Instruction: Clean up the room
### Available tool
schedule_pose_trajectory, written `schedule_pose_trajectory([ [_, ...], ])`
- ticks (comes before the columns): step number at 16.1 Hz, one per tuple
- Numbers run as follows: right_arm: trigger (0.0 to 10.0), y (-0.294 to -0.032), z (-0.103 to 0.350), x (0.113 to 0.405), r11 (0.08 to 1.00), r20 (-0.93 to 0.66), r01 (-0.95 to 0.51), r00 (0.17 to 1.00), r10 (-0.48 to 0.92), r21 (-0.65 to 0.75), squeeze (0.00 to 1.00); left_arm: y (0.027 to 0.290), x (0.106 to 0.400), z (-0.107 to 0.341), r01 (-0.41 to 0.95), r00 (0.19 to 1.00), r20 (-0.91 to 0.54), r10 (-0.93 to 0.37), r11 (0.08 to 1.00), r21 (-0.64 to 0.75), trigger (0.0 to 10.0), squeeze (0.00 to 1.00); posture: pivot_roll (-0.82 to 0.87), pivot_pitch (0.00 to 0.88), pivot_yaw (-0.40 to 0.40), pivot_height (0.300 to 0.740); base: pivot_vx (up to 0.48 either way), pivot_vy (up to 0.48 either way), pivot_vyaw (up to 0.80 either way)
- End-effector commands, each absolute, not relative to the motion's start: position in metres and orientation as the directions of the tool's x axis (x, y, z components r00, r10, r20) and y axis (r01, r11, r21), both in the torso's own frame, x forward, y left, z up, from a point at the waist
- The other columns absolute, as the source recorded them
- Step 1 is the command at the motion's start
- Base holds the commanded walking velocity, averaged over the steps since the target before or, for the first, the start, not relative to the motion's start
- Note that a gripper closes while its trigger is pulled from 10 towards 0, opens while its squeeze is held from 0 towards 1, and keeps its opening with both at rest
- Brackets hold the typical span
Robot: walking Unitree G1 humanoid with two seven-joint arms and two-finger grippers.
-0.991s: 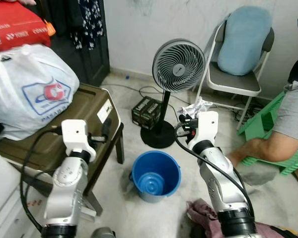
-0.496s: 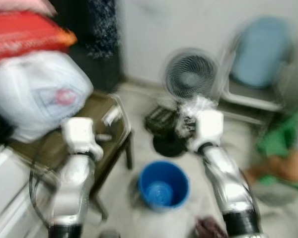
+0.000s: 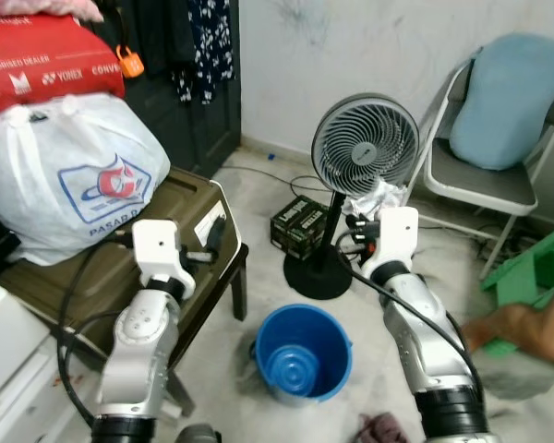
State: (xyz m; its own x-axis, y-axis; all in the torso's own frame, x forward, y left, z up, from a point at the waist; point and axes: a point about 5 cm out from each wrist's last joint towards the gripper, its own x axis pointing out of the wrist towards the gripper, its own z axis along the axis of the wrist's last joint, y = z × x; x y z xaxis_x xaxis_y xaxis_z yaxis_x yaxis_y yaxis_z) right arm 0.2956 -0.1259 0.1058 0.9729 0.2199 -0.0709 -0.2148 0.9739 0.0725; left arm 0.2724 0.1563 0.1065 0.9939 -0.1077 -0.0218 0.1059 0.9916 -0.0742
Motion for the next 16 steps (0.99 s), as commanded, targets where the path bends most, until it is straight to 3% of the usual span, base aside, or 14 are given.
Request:
schedule_pose_trajectory([
  [1,10.0,-0.12,0.11,0.299,0.97,-0.064,-0.229,0.97,0.234,0.076,0.0,0.16,0.273,0.108,0.096,0.995,-0.016,-0.098,0.993,-0.068,10.0,0.0,0.01,0.0,-0.077,0.74,0.319,0.0,0.0],
  [6,10.0,-0.12,0.112,0.299,0.97,-0.054,-0.231,0.971,0.235,0.074,0.0,0.16,0.273,0.108,0.097,0.995,-0.015,-0.098,0.993,-0.068,10.0,0.0,0.01,0.0,-0.078,0.74,0.317,0.192,0.0],
  [9,10.0,-0.119,0.107,0.301,0.972,-0.077,-0.226,0.97,0.23,0.057,0.0,0.161,0.274,0.108,0.109,0.994,-0.019,-0.11,0.993,-0.035,10.0,0.0,0.02,0.0,-0.085,0.74,0.0,0.0,0.0],
  [13,10.0,-0.133,0.084,0.306,0.991,-0.218,-0.132,0.968,0.127,-0.007,0.0,0.158,0.256,0.111,0.362,0.932,-0.037,-0.36,0.925,0.119,10.0,0.0,0.06,0.0,-0.114,0.74,0.0,0.0,0.0],
  [16,10.0,-0.147,0.062,0.308,0.998,-0.35,-0.027,0.937,0.006,-0.058,0.0,0.167,0.236,0.11,0.418,0.909,-0.088,-0.408,0.892,0.175,10.0,0.0,0.09,0.023,-0.114,0.74,0.0,0.0,0.0],
])
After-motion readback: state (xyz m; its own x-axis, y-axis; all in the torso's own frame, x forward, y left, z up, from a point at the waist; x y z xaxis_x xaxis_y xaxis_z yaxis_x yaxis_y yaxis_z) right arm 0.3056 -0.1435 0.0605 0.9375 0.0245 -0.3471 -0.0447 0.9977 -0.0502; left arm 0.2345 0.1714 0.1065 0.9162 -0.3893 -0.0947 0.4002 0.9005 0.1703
